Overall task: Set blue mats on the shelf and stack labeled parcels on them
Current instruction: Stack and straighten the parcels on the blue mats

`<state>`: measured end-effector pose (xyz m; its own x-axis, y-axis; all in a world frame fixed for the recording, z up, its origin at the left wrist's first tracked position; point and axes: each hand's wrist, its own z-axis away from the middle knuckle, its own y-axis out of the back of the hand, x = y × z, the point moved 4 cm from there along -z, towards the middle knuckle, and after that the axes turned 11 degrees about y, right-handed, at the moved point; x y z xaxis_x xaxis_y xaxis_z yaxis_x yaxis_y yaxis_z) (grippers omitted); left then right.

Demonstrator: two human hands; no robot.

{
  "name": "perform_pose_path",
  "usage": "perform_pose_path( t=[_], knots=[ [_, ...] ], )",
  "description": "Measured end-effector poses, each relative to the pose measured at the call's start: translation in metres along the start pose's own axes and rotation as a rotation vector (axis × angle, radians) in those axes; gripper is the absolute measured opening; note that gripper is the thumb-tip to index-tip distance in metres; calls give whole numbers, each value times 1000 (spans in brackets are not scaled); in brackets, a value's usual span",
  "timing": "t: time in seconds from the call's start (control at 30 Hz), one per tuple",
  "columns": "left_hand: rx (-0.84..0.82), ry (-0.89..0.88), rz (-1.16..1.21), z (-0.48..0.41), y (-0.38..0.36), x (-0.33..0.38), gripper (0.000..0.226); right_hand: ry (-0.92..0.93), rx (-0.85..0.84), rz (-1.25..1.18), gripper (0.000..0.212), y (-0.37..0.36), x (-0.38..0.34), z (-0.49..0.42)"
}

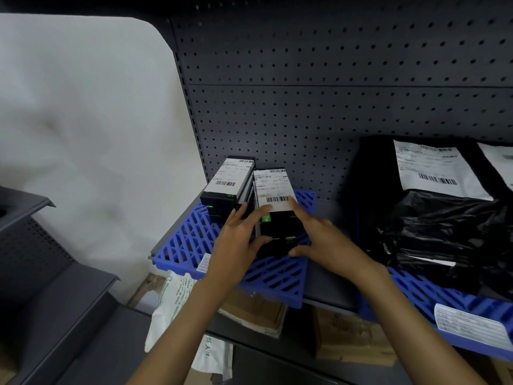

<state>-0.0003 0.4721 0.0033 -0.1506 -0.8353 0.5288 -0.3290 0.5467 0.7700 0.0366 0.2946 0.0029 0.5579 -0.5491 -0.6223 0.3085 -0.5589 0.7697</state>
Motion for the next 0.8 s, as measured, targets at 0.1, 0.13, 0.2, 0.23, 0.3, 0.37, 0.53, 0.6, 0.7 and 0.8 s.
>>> perform_pose_path(
  t=[0.1, 0.13, 0.2, 0.23, 0.3, 0.37, 0.53, 0.6, 0.7, 0.8],
  knots=[
    [10, -3, -108, 6, 5, -1, 75, 28, 113, 154, 109, -1, -2, 2],
    [15, -26, -154, 8, 5, -1, 80, 28, 153, 212, 108, -2, -3, 3],
    [25, -57, -226, 9, 4, -2, 84, 32, 225, 318, 106, -5, -5, 4],
    [32, -58, -242, 9, 4, -4, 83, 34, 251, 348, 106, -7, -6, 4],
    [51, -55, -250, 5, 4, -5, 80, 34, 284, 367, 104, -11, -7, 2],
    [63, -69, -263, 0, 4, -5, 78, 27, 293, 379, 102, -15, -8, -1],
    [92, -135, -343, -20, 4, -7, 75, -30, 276, 445, 94, -16, -8, -16],
    [127, -144, -407, -29, 3, -9, 72, -56, 250, 443, 92, -16, -10, -25],
    [168, -104, -483, -39, 3, -15, 68, -64, 223, 451, 88, -21, -15, -37],
    [147, -55, -490, -43, 6, -23, 68, -62, 217, 500, 87, -26, -20, -42]
  ],
)
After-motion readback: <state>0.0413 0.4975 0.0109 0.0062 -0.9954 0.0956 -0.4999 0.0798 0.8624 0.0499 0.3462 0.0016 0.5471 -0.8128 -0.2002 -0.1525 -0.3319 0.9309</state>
